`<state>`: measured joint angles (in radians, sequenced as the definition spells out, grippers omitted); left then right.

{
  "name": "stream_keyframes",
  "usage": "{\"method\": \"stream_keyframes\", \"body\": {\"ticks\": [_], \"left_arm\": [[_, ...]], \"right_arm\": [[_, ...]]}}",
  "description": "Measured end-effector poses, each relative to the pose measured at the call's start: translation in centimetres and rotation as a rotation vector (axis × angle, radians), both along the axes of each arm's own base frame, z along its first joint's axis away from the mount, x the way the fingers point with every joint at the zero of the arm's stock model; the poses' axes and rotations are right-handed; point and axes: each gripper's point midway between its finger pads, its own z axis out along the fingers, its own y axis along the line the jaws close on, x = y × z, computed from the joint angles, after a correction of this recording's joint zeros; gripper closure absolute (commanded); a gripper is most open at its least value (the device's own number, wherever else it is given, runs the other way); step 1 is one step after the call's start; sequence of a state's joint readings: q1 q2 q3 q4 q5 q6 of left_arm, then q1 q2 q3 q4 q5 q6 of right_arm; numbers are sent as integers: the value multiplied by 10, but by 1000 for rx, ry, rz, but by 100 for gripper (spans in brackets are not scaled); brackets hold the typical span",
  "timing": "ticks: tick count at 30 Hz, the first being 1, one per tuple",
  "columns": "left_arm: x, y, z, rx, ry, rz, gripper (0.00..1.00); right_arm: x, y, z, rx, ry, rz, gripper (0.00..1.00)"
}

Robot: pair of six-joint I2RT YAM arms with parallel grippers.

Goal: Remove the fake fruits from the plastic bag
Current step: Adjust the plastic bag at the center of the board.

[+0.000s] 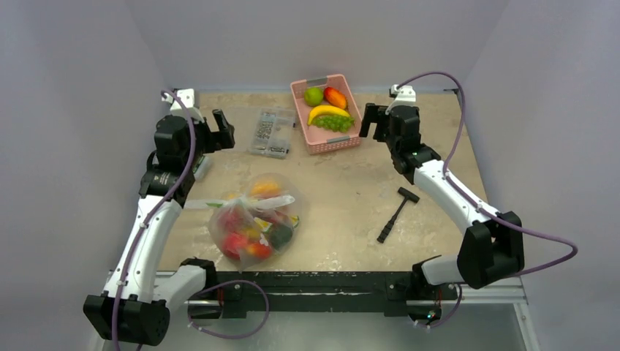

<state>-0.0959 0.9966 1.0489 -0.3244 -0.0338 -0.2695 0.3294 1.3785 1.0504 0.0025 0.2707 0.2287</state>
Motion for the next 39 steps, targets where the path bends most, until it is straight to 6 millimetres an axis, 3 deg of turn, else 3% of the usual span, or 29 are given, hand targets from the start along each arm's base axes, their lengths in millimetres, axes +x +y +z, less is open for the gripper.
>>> {"method": "stream_keyframes", "body": {"ticks": [7, 12, 16, 21, 29, 34, 39], "left_arm": [[-10, -30, -10, 83, 35, -88, 0], [-14, -36, -14, 116, 49, -105, 0], [-15, -37, -14, 132, 48, -99, 0], [-25, -42, -23, 149, 101, -123, 0], [-64, -38, -34, 139, 160, -162, 2], [-91, -28, -63, 151, 199, -158, 4], [-91, -26, -70, 160, 218, -150, 4]], "right_arm": [[-5, 38, 2, 43, -1, 75, 1], [-15, 73, 3, 121, 11, 162, 1], [-33, 121, 9, 213, 10, 301, 1], [-75, 189, 10, 264, 37, 543, 1], [-130, 261, -19, 237, 111, 832, 1], [-156, 296, -40, 170, 136, 956, 1], [-170, 322, -56, 83, 129, 1038, 1]]}}
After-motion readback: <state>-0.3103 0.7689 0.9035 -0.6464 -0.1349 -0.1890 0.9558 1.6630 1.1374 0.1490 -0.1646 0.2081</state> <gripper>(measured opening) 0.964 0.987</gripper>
